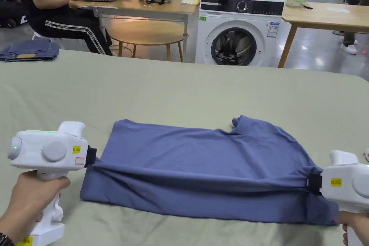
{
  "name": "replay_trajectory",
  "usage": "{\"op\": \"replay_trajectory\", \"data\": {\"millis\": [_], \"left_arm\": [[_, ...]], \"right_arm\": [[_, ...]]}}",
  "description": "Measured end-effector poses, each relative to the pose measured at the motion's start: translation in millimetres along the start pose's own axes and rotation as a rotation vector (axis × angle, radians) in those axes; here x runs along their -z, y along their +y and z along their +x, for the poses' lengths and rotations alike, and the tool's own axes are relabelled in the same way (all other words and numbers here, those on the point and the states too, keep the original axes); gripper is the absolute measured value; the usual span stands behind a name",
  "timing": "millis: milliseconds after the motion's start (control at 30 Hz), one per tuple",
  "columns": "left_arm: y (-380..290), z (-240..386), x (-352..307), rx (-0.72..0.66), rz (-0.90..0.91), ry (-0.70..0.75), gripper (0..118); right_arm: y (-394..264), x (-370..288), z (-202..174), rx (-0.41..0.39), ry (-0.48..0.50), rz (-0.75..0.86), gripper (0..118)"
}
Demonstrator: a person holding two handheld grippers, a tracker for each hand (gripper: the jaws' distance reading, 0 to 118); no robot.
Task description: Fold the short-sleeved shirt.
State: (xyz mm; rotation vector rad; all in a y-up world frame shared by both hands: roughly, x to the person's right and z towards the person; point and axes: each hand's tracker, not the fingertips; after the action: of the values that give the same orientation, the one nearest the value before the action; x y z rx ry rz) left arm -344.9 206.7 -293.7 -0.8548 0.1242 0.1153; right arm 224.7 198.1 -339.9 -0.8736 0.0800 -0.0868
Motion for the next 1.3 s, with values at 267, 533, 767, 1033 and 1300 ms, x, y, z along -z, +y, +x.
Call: {"op": "replay_trajectory", "data": {"millis": [267,533,767,1033,1300], "left_arm": [[14.0,-2.3,53.6,-0.059,-0.103,0.004,2],[17.9,1.0,62.6,-0.037,-0.135,-0.005,4],[22.3,11.2,21.8,-0.018,-0.01,-0.034,48],[-4.8,55.0,-37.8,0.063,0.325,-0.009,20],[-26.7,68.7,-54.4,0.051,0.469,0.019,0]], "right_arm": [[25.0,63.0,-6.0,-0.07,-0.065,-0.057,7],[25.8,82.4,-15.8,-0.162,-0.159,-0.037,40],[15.9,47.3,-33.2,-0.15,-0.106,0.137,70],[-14.0,-2.1,-75.3,-0.084,-0.036,0.435,56],[-28.2,-50.0,-109.5,-0.052,-0.023,0.585,0]]}}
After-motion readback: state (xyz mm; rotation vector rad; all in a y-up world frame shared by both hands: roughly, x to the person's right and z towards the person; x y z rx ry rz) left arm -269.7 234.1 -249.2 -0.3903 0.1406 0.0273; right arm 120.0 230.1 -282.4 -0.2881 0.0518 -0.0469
